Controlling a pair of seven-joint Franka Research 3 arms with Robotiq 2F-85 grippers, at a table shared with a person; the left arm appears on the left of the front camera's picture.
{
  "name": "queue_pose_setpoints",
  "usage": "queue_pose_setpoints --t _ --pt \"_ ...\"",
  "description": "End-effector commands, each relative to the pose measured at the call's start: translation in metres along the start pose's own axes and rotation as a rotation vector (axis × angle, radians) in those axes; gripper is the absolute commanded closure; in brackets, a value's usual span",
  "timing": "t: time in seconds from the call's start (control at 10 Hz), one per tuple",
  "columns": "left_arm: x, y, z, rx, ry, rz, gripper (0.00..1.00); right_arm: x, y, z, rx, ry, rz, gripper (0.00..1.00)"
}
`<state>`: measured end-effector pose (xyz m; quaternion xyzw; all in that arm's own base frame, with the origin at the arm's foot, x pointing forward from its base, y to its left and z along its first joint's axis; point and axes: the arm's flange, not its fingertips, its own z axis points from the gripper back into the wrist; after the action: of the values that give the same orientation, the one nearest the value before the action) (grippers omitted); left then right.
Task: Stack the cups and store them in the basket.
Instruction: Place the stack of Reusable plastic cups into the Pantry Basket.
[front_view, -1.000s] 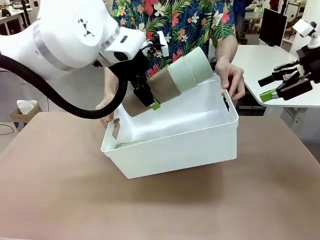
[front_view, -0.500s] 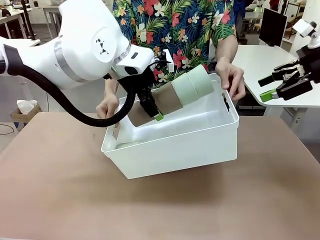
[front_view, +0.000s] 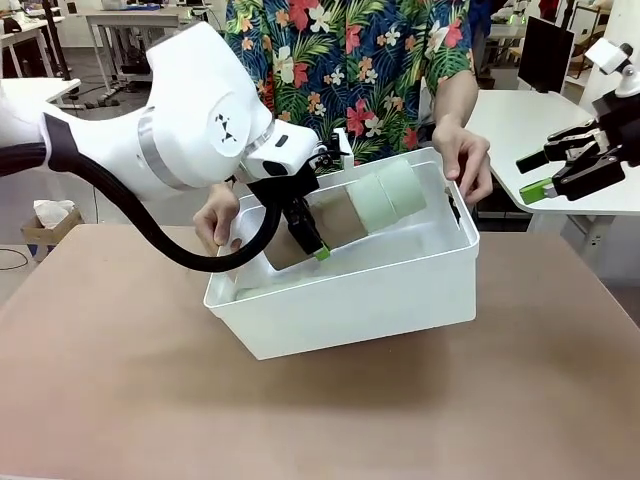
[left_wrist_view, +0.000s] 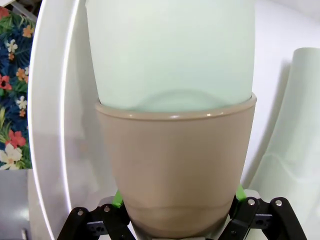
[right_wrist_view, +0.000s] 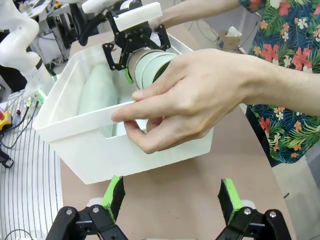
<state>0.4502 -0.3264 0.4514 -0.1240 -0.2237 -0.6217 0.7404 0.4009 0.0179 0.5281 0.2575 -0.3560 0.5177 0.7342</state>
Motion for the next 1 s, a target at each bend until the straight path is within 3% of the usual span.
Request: queue_pose_setpoints --t 0.0,0.7,0.8,0.9 --pt "0.009 0.003 -0.002 0.05 -0.018 0.012 0.15 0.002 0.0 0.0 0.002 -0.005 -0.014 0.0" --pt "0.003 0.013 -0.019 0.054 0.014 0.018 0.15 0.002 0.0 0.0 0.002 -0.005 -0.014 0.0" --pt "0.003 0.013 -0.02 0.052 0.003 0.008 0.0 0.002 0.0 0.0 0.002 -0.005 -0.014 0.0" --pt "0.003 0.014 -0.02 0.05 0.011 -0.001 0.0 0.002 0.0 0.0 0.002 -0.005 -0.014 0.0"
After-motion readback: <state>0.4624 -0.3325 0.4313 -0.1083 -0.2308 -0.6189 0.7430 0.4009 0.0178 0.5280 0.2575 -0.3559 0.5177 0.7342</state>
